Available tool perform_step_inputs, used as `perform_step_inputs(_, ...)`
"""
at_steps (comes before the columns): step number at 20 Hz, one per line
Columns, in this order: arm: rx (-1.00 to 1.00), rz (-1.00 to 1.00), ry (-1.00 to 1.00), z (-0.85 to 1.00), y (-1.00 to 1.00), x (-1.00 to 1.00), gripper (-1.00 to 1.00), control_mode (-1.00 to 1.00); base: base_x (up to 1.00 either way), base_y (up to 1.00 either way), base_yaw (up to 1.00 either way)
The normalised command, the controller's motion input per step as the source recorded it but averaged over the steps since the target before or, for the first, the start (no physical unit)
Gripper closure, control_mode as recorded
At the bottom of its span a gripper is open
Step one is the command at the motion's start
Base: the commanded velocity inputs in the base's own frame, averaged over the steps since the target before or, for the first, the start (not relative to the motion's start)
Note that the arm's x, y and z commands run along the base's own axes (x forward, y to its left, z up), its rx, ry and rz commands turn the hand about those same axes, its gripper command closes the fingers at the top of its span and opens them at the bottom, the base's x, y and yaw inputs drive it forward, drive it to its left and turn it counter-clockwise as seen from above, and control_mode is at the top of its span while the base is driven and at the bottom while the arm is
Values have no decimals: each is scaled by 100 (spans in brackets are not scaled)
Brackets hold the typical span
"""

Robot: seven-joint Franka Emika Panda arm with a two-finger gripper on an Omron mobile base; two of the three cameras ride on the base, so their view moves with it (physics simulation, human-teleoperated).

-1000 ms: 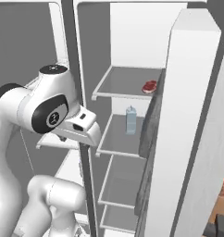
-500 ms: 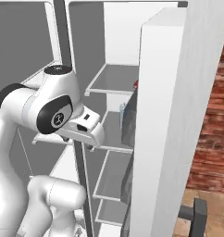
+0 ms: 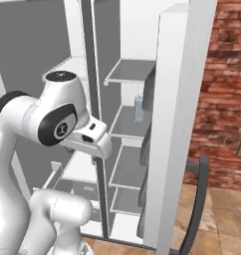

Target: Pick up the frozen steak from the freezer, place it on any shelf in the fridge, and close the fridge and freezer doors when done.

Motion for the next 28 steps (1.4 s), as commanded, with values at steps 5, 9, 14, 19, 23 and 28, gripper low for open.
perform_step_inputs(5, 0, 0, 0, 0, 0, 0, -100, 100, -51, 18, 0)
perform_step_inputs(9, 0, 0, 0, 0, 0, 0, -100, 100, -49, 26, 0)
perform_step_inputs(14, 0, 0, 0, 0, 0, 0, -100, 100, -52, 23, 0)
perform_step_inputs(19, 0, 0, 0, 0, 0, 0, -100, 100, -40, 20, 0)
perform_step_inputs(23, 0, 0, 0, 0, 0, 0, -100, 100, -18, 22, 0)
perform_step_inputs(28, 0, 0, 0, 0, 16, -1, -100, -100, 0, 0, 0)
